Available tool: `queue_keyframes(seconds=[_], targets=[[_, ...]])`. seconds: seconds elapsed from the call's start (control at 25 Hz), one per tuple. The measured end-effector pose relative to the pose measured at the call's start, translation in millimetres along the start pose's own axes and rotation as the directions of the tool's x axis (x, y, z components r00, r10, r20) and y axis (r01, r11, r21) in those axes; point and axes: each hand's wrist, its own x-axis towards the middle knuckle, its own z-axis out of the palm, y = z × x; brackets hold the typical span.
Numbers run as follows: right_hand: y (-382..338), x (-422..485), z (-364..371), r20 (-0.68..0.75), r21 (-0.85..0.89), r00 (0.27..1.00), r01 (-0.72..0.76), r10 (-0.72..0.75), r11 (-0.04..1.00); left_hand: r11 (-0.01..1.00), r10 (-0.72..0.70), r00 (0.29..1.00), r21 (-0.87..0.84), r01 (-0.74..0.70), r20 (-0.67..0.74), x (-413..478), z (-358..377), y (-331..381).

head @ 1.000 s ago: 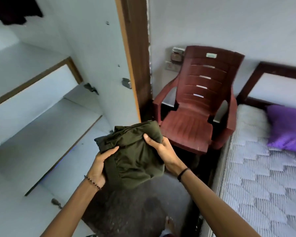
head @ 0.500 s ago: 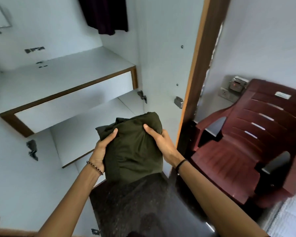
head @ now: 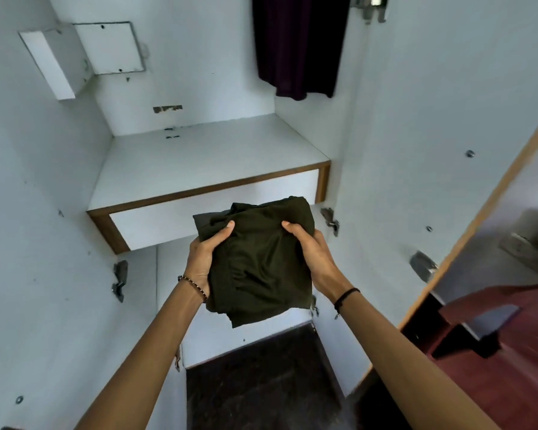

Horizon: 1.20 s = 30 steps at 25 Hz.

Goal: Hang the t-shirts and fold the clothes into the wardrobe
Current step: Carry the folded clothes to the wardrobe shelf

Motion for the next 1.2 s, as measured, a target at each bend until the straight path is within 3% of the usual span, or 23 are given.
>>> queue_keyframes(seconds=[0.28,0.56,0.84,1.2], targets=[[-35,108,59,0.136,-0.045,0.990,0.049,-0.042,0.998,0.992,0.128,0.981,-0.004,-0.130,-0.146,81,-22,58],[-53,190,106,0.207,-0.186,0.974,0.129,-0.089,0.974,0.932,0.293,0.933,0.279,-0.231,-0.208,137,-51,107],[-75,292,175,0.301,-0.229,0.954,0.077,-0.004,0.970,0.914,0.298,0.902,0.365,-0.176,-0.312,223,-91,162],[-69,433,241,0.344,-0.289,0.913,-0.118,0.218,0.950,0.928,0.128,0.861,0.366,0.071,-0.492,347,-146,193]])
